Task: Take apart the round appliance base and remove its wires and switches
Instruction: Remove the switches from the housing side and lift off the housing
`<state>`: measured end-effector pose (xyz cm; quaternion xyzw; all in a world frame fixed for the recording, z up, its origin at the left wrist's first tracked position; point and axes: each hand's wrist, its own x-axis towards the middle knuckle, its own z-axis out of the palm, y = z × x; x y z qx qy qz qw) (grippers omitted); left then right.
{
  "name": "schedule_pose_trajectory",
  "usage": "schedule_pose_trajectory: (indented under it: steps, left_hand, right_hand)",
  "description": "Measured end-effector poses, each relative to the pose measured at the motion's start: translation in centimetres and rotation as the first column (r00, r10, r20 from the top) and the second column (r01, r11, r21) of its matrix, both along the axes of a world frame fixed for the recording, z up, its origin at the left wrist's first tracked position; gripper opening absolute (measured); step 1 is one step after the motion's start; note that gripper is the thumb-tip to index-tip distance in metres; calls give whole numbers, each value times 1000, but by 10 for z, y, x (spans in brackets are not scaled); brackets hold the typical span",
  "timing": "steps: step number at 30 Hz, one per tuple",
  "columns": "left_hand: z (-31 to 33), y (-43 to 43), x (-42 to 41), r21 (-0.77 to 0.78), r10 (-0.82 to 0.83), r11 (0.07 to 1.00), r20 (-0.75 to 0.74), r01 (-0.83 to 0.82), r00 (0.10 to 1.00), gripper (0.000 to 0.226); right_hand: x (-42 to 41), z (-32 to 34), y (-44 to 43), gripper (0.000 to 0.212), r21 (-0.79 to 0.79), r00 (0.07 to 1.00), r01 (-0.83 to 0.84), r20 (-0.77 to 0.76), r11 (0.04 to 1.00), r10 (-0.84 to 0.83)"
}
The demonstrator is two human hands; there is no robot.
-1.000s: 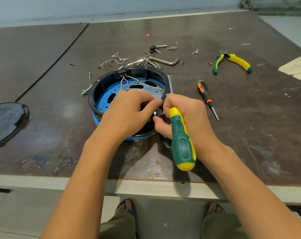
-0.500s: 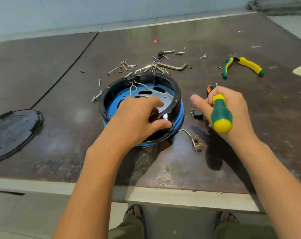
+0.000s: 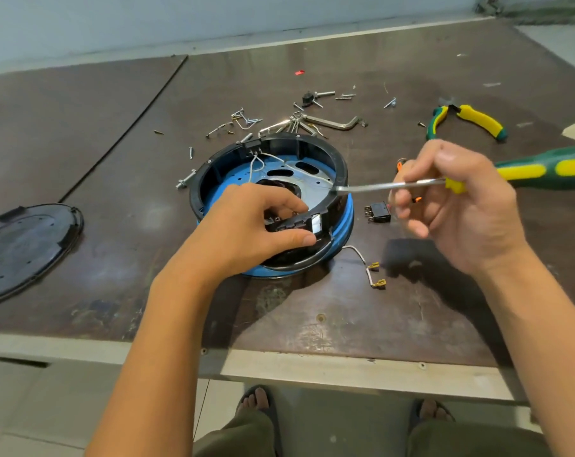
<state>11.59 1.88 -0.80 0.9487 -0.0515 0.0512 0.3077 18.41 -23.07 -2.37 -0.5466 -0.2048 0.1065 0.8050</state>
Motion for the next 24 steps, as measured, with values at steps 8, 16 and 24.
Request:
schedule_pose_trajectory:
  steps: [8, 16, 24]
  left_hand:
    - [-2, 7, -2, -25, -95, 995, 4, 95, 995, 29]
    - [-3, 8, -4, -8, -97, 995, 25, 97, 995, 33]
    - [-1, 1, -2, 34, -89, 996, 26, 88, 996, 38]
  right_hand:
    - [-6, -5, 8, 14, -138, 982, -158, 81, 978, 170]
    - [-4, -9, 3, 11, -177, 966, -208, 116, 962, 230]
    - [-2, -6, 12, 25, -166, 984, -177, -14, 970, 177]
